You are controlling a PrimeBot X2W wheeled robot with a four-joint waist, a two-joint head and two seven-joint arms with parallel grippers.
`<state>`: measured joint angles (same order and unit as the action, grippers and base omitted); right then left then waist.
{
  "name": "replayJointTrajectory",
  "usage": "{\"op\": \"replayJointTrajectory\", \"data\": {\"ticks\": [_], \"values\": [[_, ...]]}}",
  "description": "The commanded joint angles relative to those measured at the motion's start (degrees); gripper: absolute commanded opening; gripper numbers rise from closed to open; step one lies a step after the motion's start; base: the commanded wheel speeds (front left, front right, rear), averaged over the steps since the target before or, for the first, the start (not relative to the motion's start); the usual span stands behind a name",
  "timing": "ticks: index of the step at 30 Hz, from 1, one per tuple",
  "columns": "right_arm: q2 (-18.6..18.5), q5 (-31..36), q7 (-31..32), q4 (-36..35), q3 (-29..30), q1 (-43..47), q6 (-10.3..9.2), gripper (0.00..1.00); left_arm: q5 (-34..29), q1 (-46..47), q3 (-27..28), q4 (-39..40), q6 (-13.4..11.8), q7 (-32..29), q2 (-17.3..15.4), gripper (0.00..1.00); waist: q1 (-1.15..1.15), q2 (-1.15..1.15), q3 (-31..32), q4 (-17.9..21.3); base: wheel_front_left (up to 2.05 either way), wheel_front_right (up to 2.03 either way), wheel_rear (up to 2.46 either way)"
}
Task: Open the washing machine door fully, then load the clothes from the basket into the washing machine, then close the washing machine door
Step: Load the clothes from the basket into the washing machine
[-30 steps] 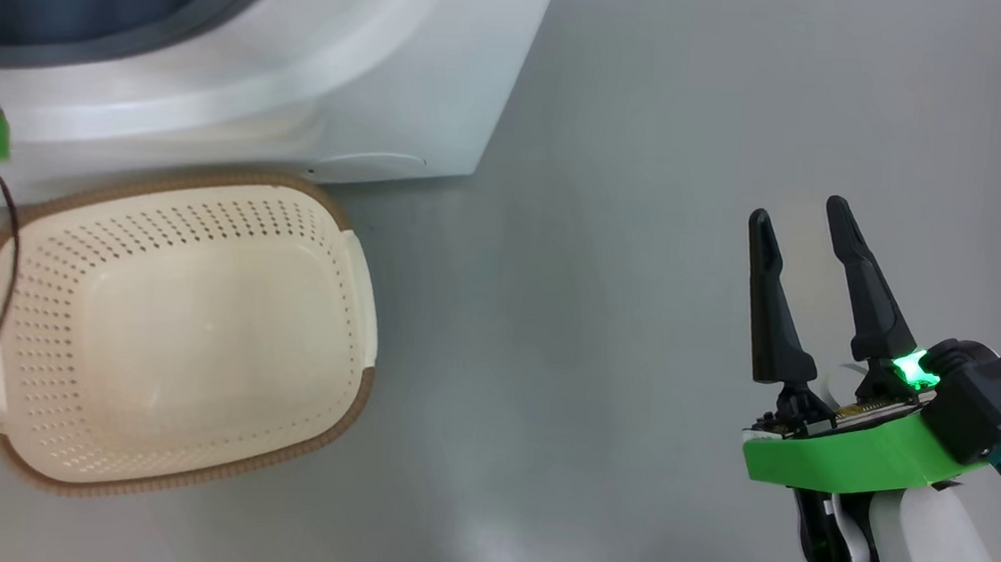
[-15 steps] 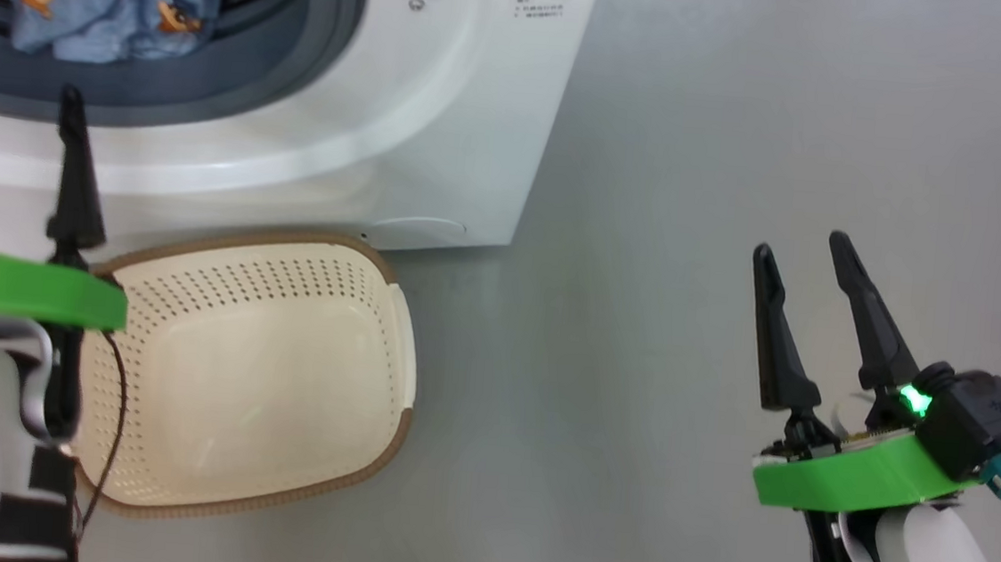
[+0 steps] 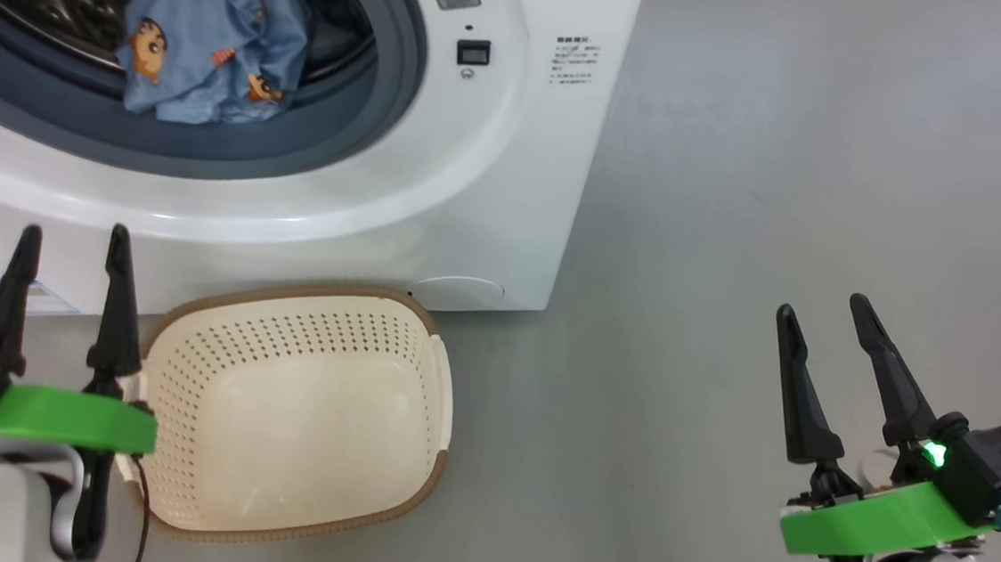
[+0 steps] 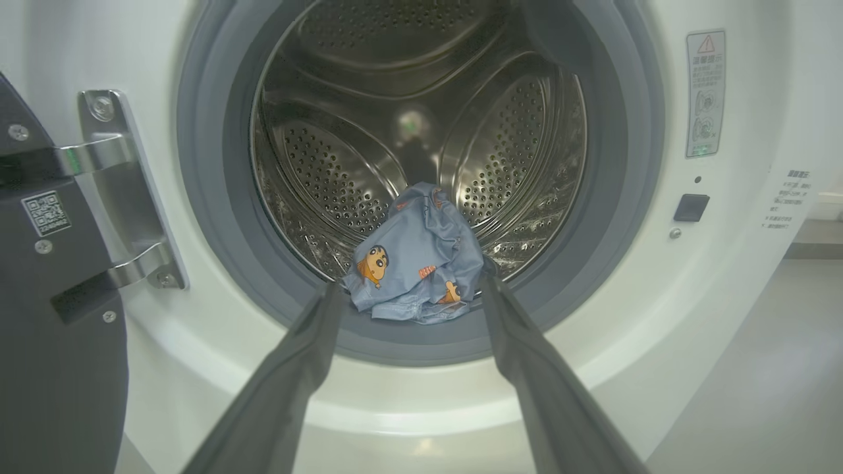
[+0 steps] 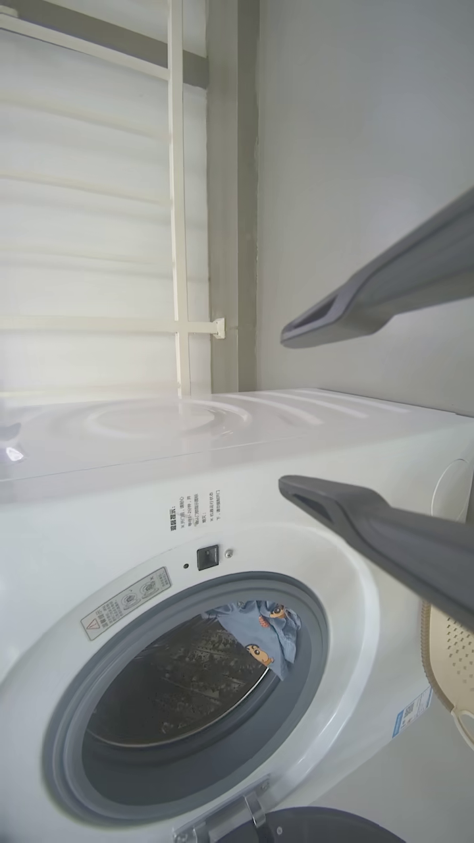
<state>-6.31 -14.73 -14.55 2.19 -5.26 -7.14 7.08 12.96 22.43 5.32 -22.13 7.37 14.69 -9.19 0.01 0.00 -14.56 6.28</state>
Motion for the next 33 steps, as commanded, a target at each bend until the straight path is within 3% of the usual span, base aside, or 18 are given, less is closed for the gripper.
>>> {"op": "replayJointTrajectory", "data": {"ticks": [1, 33], "values": [[-1.16, -0.84, -0.45, -1.41, -0.63, 1.04, 0.41, 1.0, -0.74, -1.57, 2.23, 2.47, 0.11, 0.3, -1.09, 1.0, -0.01, 0.0, 1.49, -1.05, 0.0, 0.0, 0.0], [-1.93, -1.6, -0.45, -1.73, 2.12, 9.79, 0.41, 1.0, -0.37, -21.34, 5.83, 12.96, 0.12, 0.3, 2.14, 1.0, -0.01, 0.0, 9.46, -2.27, 0.0, 0.0, 0.0]]}}
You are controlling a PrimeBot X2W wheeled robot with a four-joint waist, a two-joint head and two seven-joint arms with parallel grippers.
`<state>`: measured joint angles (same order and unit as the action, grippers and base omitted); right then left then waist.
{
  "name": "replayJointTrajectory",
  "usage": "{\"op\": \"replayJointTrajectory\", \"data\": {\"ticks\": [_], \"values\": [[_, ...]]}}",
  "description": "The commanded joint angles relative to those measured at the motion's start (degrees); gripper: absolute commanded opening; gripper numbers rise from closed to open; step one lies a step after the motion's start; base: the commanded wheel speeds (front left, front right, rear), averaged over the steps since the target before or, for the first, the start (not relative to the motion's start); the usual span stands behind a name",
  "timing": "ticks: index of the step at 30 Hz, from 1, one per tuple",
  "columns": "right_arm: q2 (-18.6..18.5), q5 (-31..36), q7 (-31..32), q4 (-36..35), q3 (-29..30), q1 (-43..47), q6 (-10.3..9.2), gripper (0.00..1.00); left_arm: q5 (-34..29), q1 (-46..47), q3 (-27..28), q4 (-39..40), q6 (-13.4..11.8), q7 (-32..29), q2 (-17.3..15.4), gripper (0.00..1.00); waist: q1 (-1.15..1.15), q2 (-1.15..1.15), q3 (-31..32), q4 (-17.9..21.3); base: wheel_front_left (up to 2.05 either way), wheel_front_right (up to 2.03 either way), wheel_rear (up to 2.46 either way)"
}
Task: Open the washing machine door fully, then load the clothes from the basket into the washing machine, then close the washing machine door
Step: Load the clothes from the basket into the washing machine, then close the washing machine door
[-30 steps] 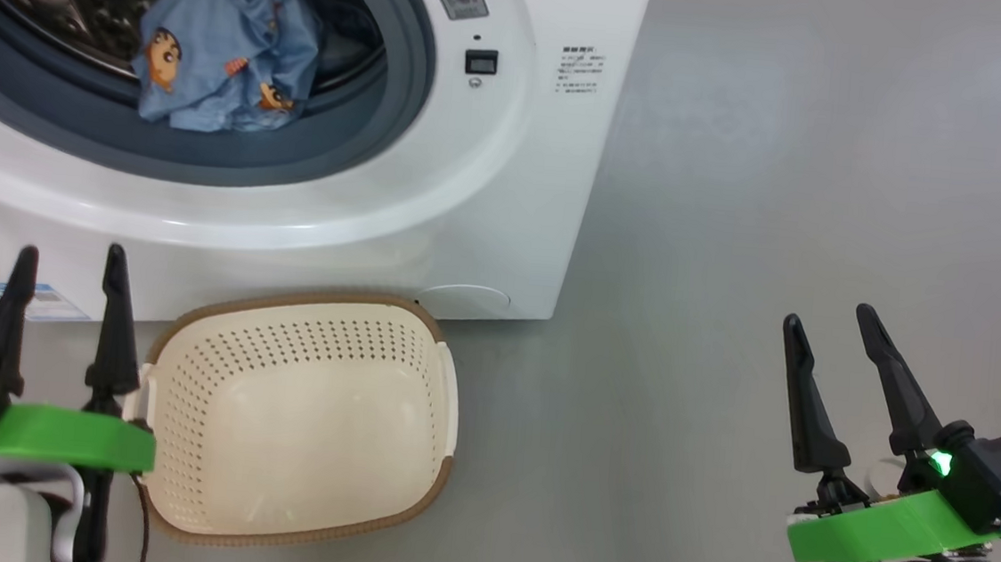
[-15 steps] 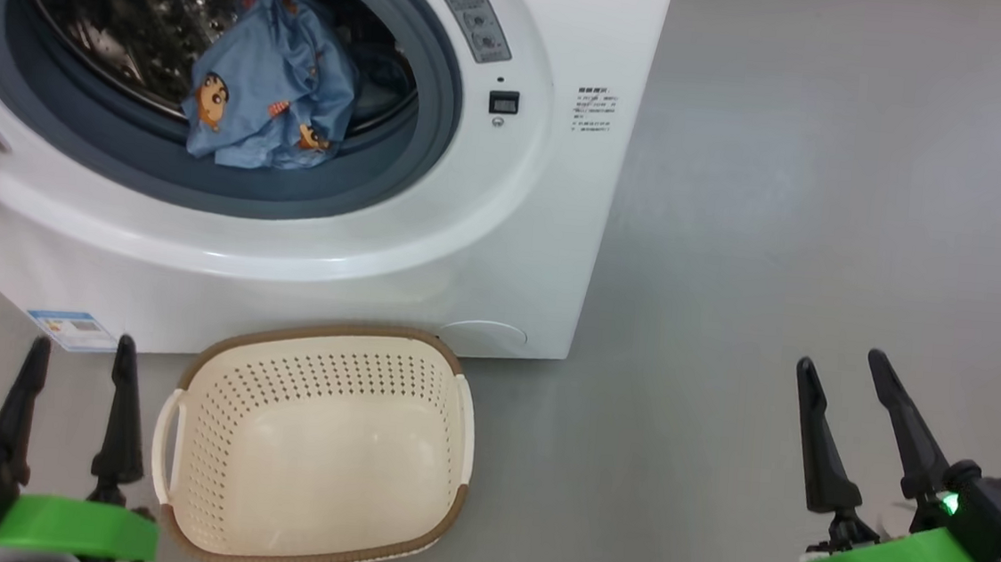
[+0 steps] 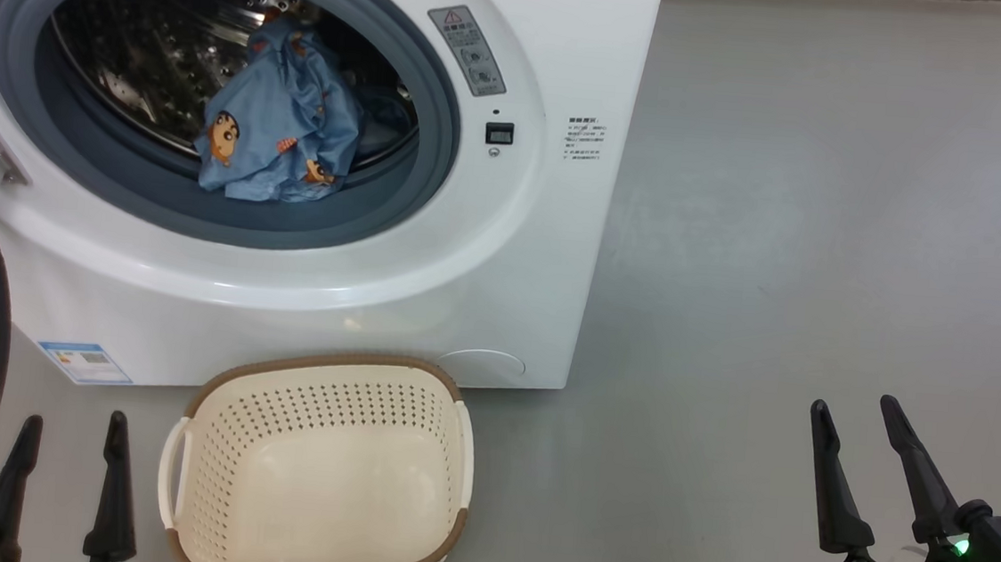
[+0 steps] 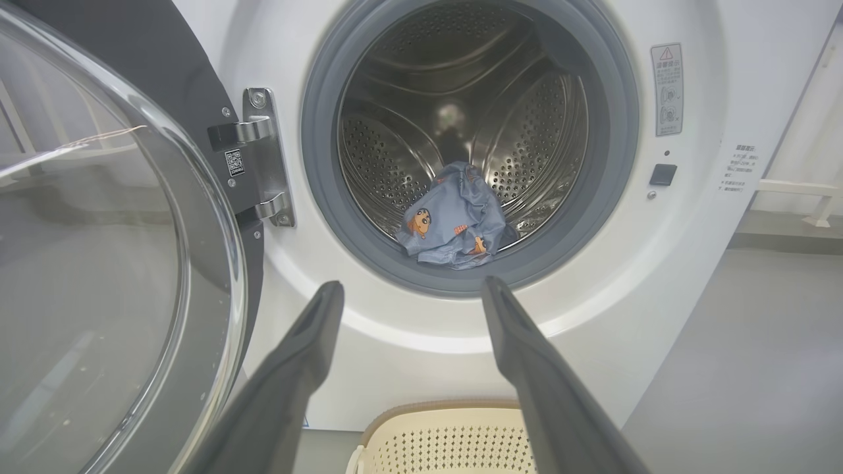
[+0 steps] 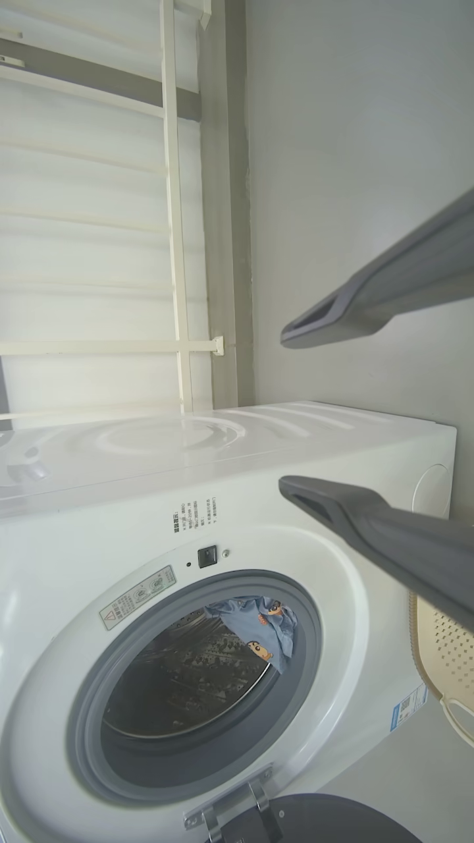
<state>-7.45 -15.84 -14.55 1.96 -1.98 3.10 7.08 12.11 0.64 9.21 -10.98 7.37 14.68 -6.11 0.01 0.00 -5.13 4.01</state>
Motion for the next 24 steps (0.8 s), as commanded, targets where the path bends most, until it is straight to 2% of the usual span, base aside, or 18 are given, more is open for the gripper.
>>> {"op": "replayJointTrajectory", "data": {"ticks": [1, 24], "values": [[-0.78, -0.5, -0.45, -1.53, -1.11, -0.35, 0.41, 1.0, 0.58, 0.13, 1.94, 2.04, 0.12, 0.31, -0.98, 1.0, -0.01, 0.0, 0.05, -0.02, 0.0, 0.0, 0.0], [-0.76, -0.36, -0.45, -1.74, -1.02, -0.46, 0.41, 1.0, 0.16, -0.37, 2.17, 3.39, 0.12, 0.31, -0.99, 1.0, -0.01, 0.0, -0.44, -0.17, -0.02, 0.02, 0.0]]}}
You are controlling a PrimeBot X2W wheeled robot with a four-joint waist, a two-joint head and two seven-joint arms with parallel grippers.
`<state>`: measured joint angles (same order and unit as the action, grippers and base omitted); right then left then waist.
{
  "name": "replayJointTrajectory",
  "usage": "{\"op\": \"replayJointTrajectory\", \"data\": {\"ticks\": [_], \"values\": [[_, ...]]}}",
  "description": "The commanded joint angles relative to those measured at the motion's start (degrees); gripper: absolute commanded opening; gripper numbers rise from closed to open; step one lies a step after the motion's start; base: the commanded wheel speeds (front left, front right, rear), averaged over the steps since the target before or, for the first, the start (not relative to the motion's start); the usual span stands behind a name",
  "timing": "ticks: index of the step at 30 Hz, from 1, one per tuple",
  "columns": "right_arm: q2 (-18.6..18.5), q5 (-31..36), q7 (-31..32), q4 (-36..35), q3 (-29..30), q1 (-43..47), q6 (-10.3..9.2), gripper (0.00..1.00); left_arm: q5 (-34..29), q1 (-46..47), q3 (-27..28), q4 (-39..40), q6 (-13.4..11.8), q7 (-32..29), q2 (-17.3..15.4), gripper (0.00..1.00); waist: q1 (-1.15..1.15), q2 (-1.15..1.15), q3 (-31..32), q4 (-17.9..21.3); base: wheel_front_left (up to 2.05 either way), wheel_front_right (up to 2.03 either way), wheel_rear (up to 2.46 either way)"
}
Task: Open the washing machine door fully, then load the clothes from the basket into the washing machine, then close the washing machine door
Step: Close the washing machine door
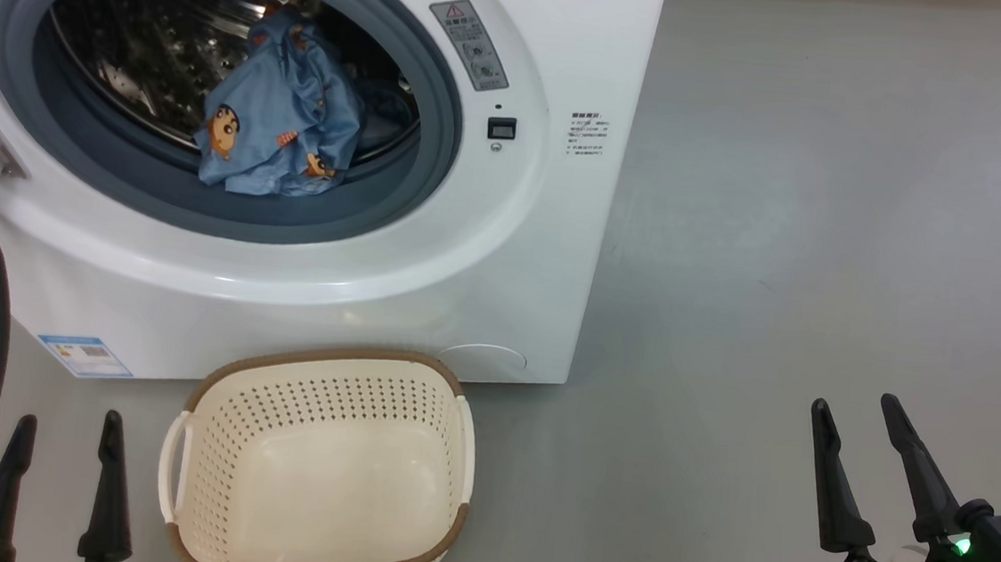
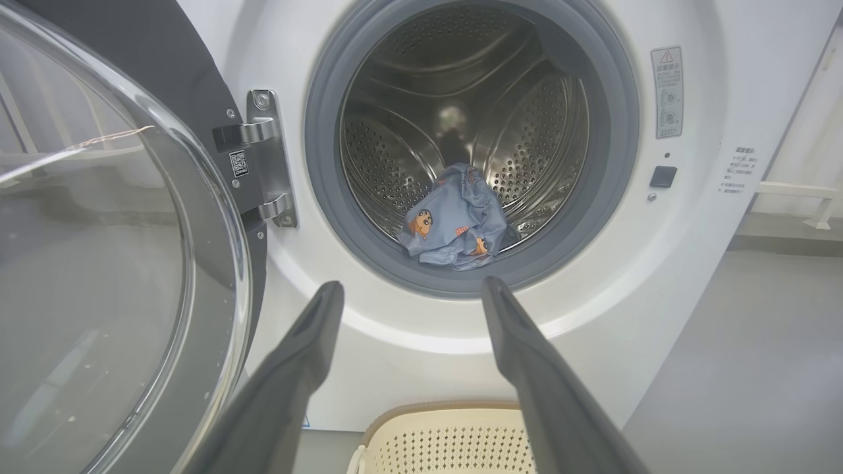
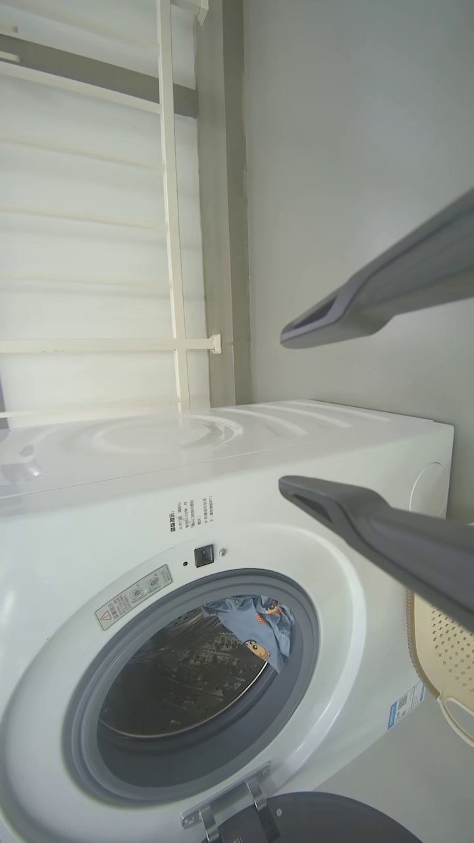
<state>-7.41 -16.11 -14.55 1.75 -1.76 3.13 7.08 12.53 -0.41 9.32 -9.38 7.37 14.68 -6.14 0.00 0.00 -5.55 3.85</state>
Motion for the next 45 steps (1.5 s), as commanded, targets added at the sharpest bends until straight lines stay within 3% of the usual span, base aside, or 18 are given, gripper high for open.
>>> {"op": "replayJointTrajectory", "data": {"ticks": [1, 16, 28, 45], "values": [[-0.8, -0.08, -0.45, -1.55, -1.23, -0.5, 0.41, 1.0, -0.32, 0.73, 2.19, 1.76, 0.12, 0.31, -0.96, 1.0, 0.0, 0.0, -0.06, -0.02, -0.38, 0.38, 0.0], [-1.15, -0.15, -0.45, -1.5, -1.59, -0.75, 0.41, 1.0, -0.28, 0.78, 1.96, 2.61, 0.12, 0.32, -1.22, 1.0, 0.0, 0.0, -0.27, -0.06, -1.03, 1.03, 0.0], [-1.74, -0.04, -0.45, -1.57, -1.75, -0.82, 0.41, 1.0, -0.3, 0.4, 1.15, 2.78, 0.12, 0.32, -0.79, 1.0, 0.0, 0.0, -0.35, -1.11, -0.15, 0.15, 0.0], [-2.96, -0.23, -0.45, -0.73, -4.21, -2.22, 0.41, 1.0, -1.07, 0.15, 2.94, 1.12, 0.12, 0.32, 1.6, 1.0, 0.0, 0.0, 0.45, -9.92, 0.0, 0.0, 0.0]]}}
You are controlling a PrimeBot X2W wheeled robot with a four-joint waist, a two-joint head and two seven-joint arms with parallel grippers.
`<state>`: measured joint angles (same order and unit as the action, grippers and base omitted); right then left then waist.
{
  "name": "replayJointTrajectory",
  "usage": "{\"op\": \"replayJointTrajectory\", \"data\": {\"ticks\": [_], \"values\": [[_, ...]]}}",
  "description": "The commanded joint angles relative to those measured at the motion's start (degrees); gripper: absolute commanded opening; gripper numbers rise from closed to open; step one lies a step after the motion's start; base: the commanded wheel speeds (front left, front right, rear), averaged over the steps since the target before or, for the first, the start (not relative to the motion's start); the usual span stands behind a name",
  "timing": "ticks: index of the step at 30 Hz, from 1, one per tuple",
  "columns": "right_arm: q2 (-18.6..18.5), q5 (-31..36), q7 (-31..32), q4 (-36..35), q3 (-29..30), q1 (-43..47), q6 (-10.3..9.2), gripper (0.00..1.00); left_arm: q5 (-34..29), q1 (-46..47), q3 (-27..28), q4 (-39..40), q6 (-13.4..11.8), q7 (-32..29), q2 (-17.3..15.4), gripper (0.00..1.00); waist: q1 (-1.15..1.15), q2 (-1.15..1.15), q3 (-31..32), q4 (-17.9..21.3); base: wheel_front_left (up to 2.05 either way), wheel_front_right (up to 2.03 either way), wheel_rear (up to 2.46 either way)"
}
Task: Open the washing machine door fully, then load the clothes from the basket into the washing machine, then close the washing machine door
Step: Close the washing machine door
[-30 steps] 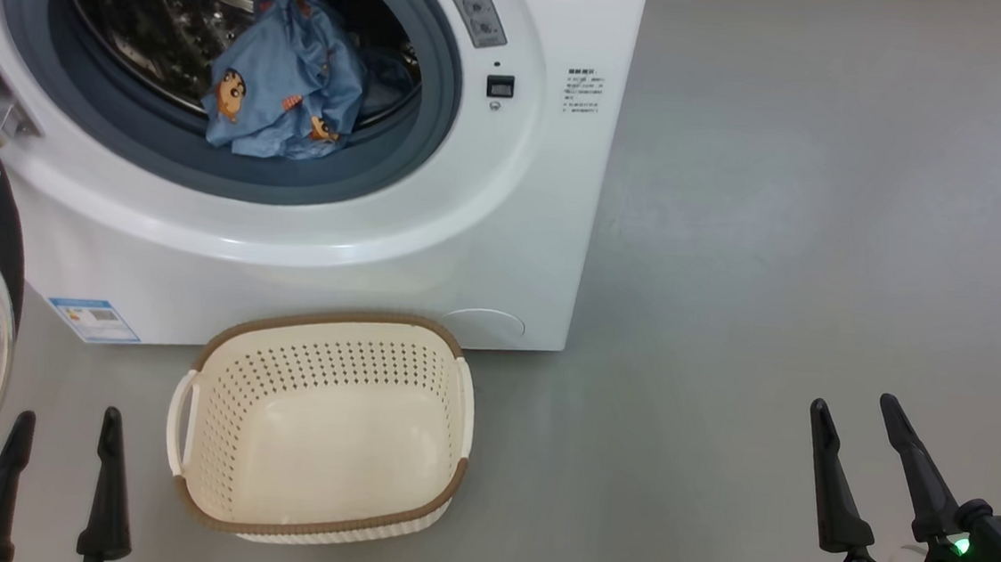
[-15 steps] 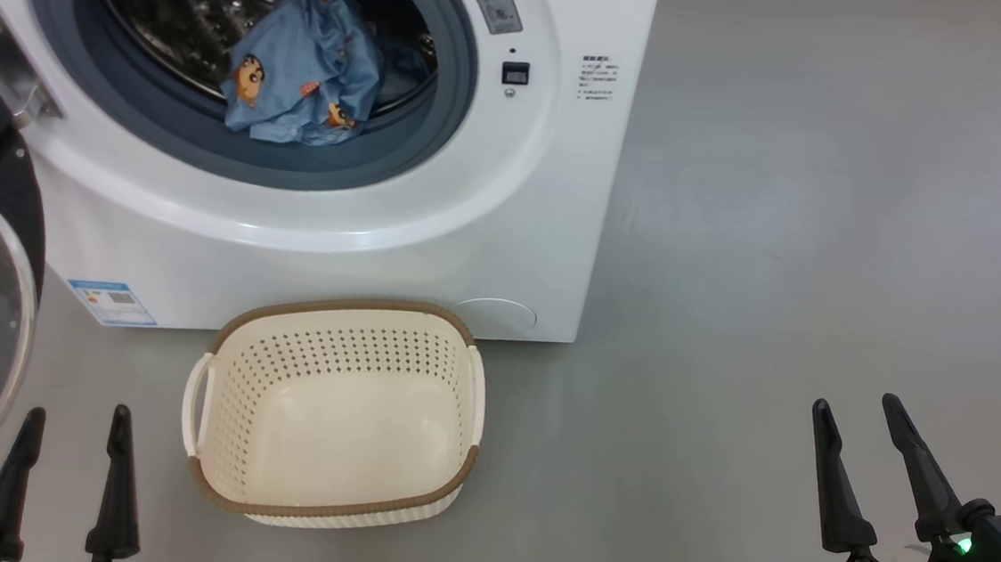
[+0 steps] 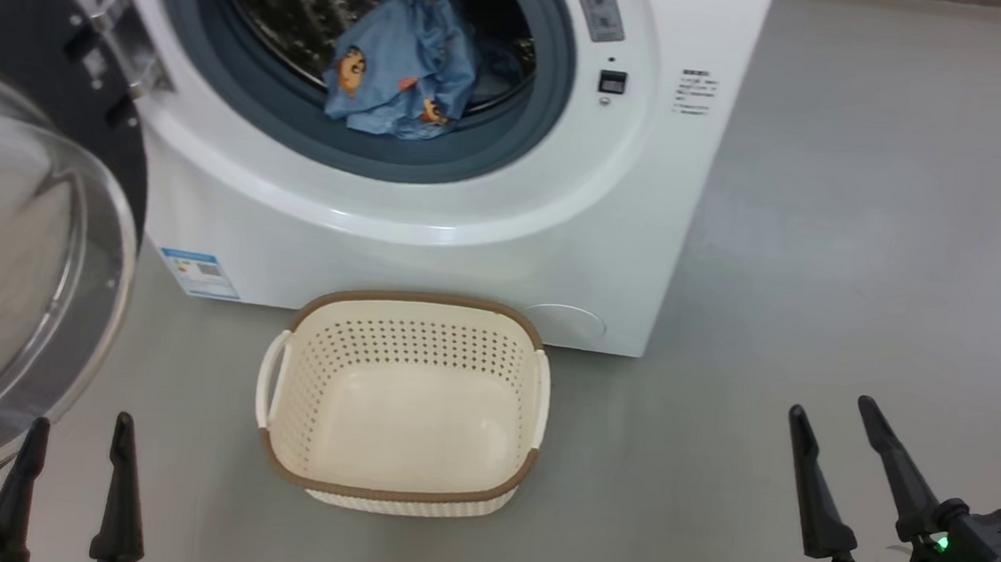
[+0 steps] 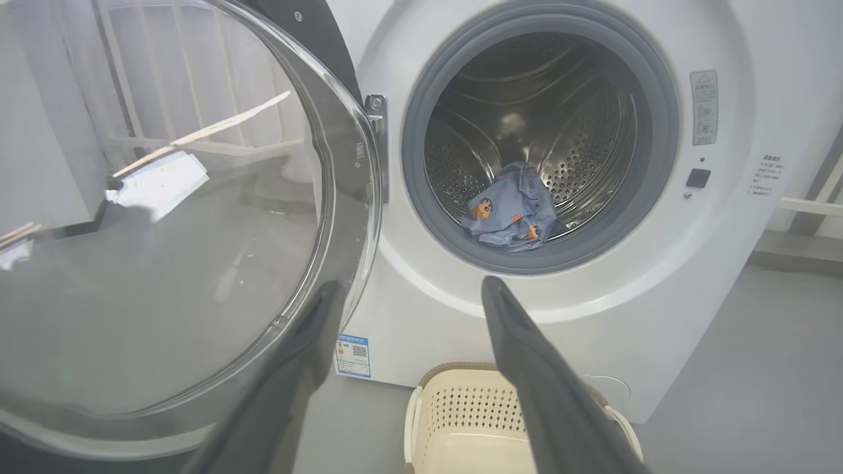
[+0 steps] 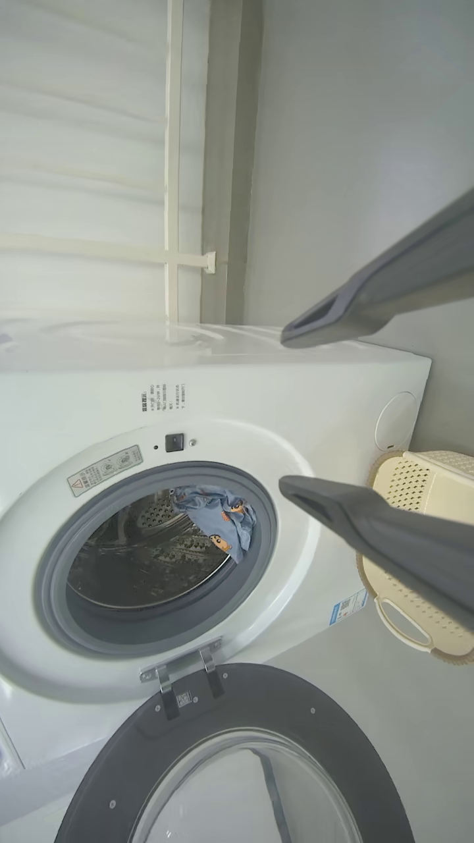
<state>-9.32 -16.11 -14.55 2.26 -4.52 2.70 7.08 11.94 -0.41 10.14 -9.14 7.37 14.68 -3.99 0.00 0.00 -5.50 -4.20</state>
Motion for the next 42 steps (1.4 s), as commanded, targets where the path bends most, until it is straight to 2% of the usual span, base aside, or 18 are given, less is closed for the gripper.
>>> {"op": "replayJointTrajectory", "data": {"ticks": [1, 17, 30, 42], "values": [[-1.14, -0.27, -0.45, -1.1, -1.79, -2.01, 0.41, 1.0, -0.56, 0.13, 2.28, 0.88, 0.12, 0.32, -0.41, 1.0, 0.0, 0.0, 0.46, -2.62, 0.0, 0.0, 0.0], [-2.75, -0.75, -0.45, 0.16, -4.31, -3.1, 0.41, 1.0, -0.64, -0.94, 4.11, 1.63, 0.12, 0.32, 0.98, 1.0, 0.0, 0.0, 1.15, -14.61, 0.0, 0.0, 0.0], [-3.25, -0.82, -0.45, 0.51, -4.87, -3.85, 0.41, 1.0, 1.18, -0.67, 3.7, 0.94, -0.82, 0.32, 1.1, 1.0, 0.0, 0.0, 0.39, -22.06, 0.0, 0.0, 0.0], [-3.64, -0.97, -0.45, 0.83, -5.5, -3.98, 0.41, 1.0, 1.78, -1.0, 3.39, 1.64, -1.63, 0.32, 1.11, 1.0, 0.0, 0.0, 0.35, -25.02, 0.0, 0.0, 0.0]]}}
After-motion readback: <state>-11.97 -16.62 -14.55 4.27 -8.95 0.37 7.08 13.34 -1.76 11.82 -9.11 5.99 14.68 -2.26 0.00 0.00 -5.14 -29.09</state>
